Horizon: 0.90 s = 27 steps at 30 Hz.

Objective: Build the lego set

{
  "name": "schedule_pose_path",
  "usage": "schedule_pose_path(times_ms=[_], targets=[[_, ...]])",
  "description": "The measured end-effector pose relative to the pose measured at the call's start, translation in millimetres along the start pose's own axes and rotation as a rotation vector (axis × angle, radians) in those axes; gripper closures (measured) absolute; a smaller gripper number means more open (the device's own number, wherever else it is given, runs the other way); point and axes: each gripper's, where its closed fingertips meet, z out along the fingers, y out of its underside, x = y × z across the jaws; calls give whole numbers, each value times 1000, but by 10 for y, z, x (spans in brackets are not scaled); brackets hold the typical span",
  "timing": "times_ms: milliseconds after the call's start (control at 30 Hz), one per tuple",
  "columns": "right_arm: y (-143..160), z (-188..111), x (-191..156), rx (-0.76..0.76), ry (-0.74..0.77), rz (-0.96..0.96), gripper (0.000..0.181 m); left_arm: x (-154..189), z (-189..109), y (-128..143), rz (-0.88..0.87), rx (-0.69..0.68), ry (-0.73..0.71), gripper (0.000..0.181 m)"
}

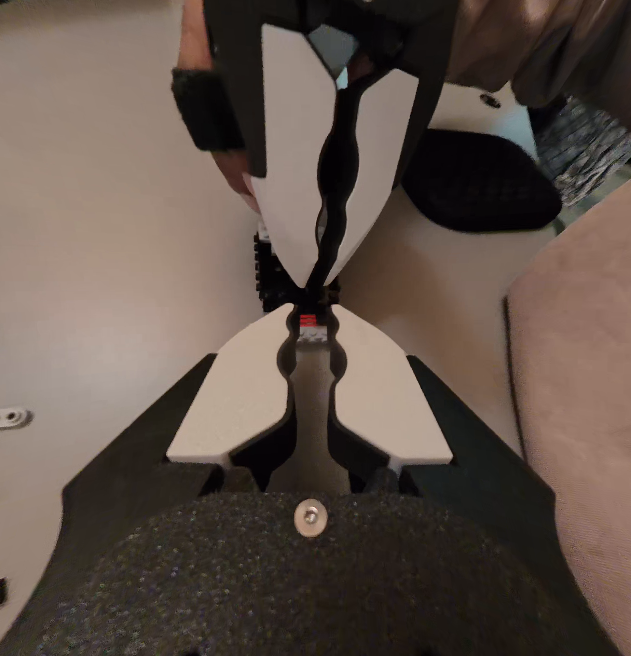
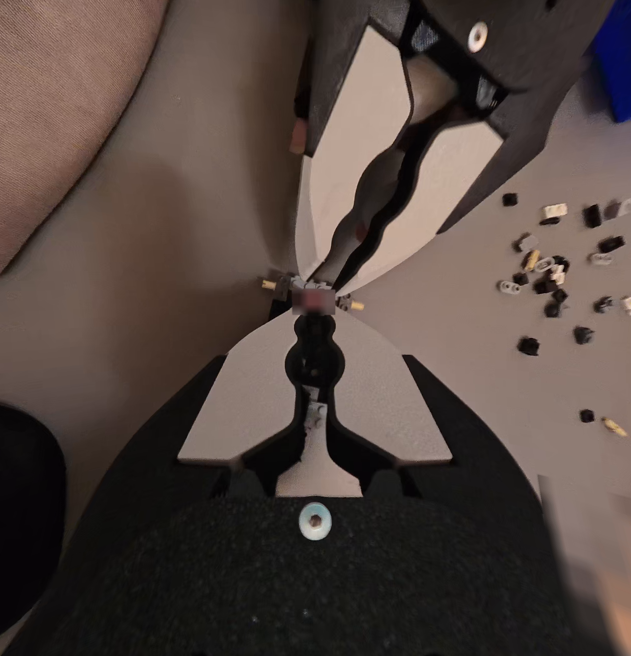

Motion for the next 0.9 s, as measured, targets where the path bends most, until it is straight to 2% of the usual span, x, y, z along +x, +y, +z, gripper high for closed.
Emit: schedule_pose_path(times_ms=[233, 300, 533, 667, 767, 900], targets=[[-180, -144, 19, 30, 127, -108, 174, 127, -68, -220, -290, 145, 205, 169], [-213, -173, 4, 32, 141, -124, 174, 132, -80, -254, -332, 167, 223, 176], [-273, -306, 76, 33, 250, -157, 174, 118, -158, -413, -470, 292, 291, 178], [-325, -499, 271, 97, 425, -60, 166, 31, -286, -589, -506, 443, 271, 179], [-317, -620, 389, 164, 575, 96, 156, -35, -383, -697, -495, 545, 211, 179], [-355, -678, 440, 250, 767, 260, 155, -68, -493, -819, -505, 663, 179, 179]])
